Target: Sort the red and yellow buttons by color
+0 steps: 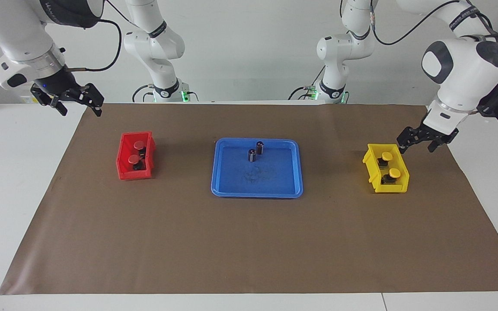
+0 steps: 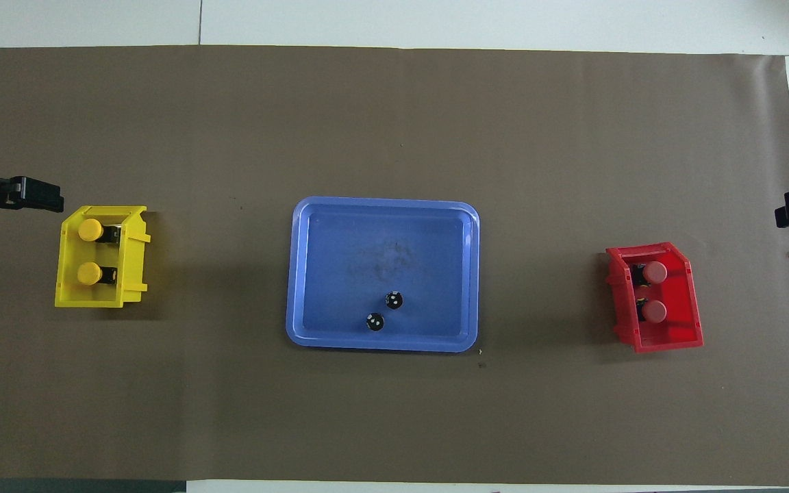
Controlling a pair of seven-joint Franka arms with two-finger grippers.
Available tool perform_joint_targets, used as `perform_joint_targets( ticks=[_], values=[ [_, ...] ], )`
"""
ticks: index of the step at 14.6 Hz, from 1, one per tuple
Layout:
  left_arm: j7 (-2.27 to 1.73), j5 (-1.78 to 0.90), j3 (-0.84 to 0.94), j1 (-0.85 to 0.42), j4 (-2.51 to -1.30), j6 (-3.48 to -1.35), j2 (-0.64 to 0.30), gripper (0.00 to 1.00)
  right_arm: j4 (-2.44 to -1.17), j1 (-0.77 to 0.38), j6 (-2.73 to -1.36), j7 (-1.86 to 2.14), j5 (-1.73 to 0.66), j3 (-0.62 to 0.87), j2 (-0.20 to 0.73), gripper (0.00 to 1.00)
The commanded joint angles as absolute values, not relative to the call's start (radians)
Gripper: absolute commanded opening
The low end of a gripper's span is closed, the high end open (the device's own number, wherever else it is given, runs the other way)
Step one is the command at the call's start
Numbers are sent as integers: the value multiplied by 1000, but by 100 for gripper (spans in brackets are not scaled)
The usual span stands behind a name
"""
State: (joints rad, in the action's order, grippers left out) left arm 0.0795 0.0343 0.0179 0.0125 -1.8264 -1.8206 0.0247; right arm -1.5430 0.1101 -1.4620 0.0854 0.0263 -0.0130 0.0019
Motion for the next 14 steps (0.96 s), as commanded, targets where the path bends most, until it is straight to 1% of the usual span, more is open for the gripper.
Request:
perform_joint_targets(
  ticks=[1,9,12,14],
  values=[
    [81,43,20,-12,-1775,-1727,35,100,-1546,109,-1467,72,38,-12,-5,100],
    [77,41,34,-44,-1744,-1654,60,100,-1546,109,-1466,72,38,-12,-5,100],
    [74,23,40,-43,-1681,-1594,64,100,-1545,109,-1465,72,38,-12,-5,100],
    [68,-23,35,-41,-1663,-1580,61,100,-1545,110,-1465,72,38,-12,-5,100]
  ],
)
